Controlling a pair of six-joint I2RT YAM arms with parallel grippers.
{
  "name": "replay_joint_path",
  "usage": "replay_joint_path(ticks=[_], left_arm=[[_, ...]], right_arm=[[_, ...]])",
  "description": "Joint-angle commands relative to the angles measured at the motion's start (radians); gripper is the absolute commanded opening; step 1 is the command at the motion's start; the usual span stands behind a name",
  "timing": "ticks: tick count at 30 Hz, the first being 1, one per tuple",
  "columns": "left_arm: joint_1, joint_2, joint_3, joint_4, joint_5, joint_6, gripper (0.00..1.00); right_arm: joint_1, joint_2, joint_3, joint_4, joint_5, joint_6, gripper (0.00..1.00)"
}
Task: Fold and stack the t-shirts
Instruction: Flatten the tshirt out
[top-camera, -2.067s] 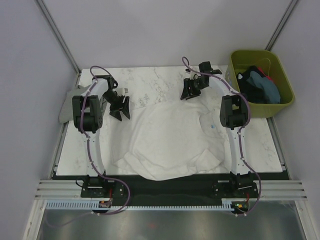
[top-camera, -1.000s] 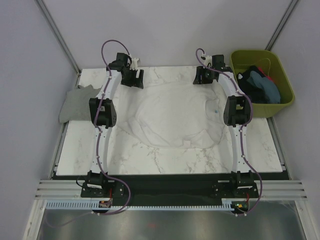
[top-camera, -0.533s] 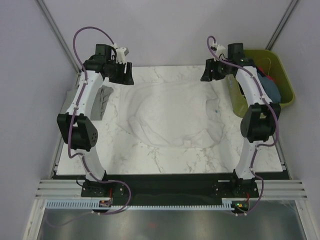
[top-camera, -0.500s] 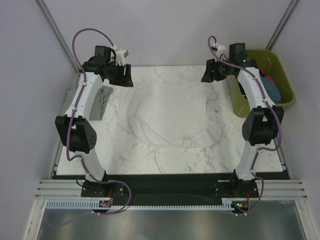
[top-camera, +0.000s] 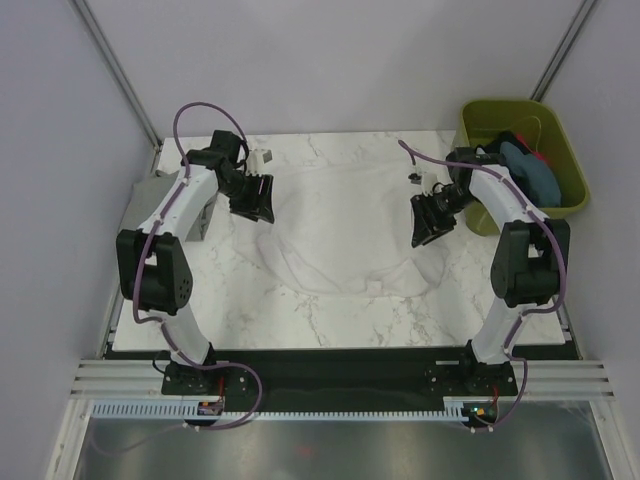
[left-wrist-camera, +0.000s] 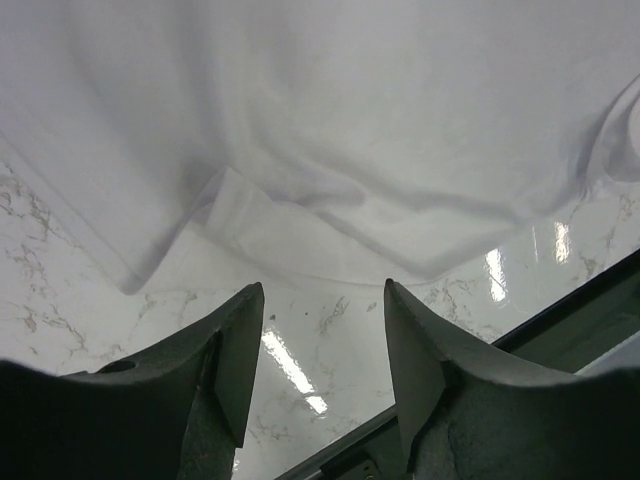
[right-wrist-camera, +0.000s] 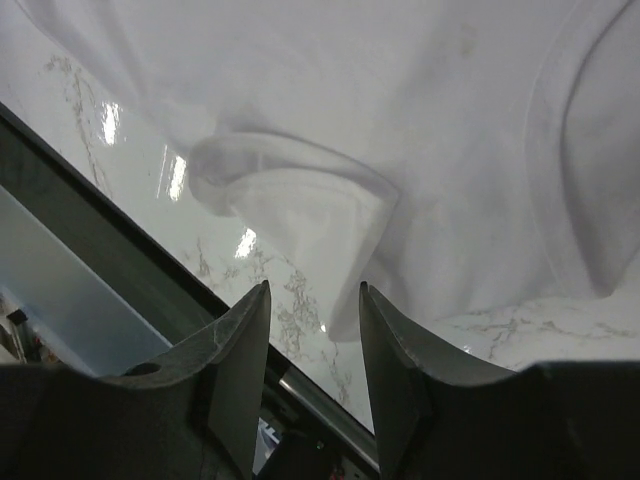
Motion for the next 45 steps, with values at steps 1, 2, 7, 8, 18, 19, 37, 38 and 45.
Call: replay_joint_path(ticks=[1, 2, 7, 8, 18, 19, 37, 38, 45], left_arm=[[0.002, -0.069, -0.028, -0.017, -0.092, 0.034, 0.59], [0.002, -0.08, -0.034, -0.026, -0.116, 0.045, 0.59], [0.002, -0.088, -0.008, -0.042, -0.138, 0.059, 0.61], [0.002, -0.086, 0.002, -0.043, -0.138, 0.059, 0.61], [0.003, -0.082, -0.016, -0.031, -0.118, 0.042, 0.62], [0.005, -0.08, -0.017, -0.028, -0.12, 0.04, 0.62], [0.029, -0.083, -0.044, -0.026, -0.133, 0.039, 0.63], [0.029, -0.083, -0.042, -0.028, -0.133, 0.039, 0.63], [0.029, -0.086, -0.033, -0.033, -0.132, 0.04, 0.64]], right_arm=[[0.0, 0.003, -0.011, -0.072, -0.021, -0.081, 0.48], [0.0, -0.008, -0.017, -0.071, -0.029, -0.085, 0.48], [0.01, 0.024, -0.054, -0.017, 0.02, -0.044, 0.46], [0.009, 0.031, -0.06, -0.011, 0.02, -0.041, 0.46], [0.058, 0.162, 0.003, 0.037, 0.106, -0.001, 0.43], [0.058, 0.188, 0.024, 0.034, 0.109, -0.001, 0.43], [0.09, 0.213, 0.046, -0.025, 0.069, -0.009, 0.32], [0.092, 0.209, 0.04, -0.026, 0.069, -0.009, 0.32], [0.095, 0.187, 0.004, -0.023, 0.083, -0.024, 0.31]])
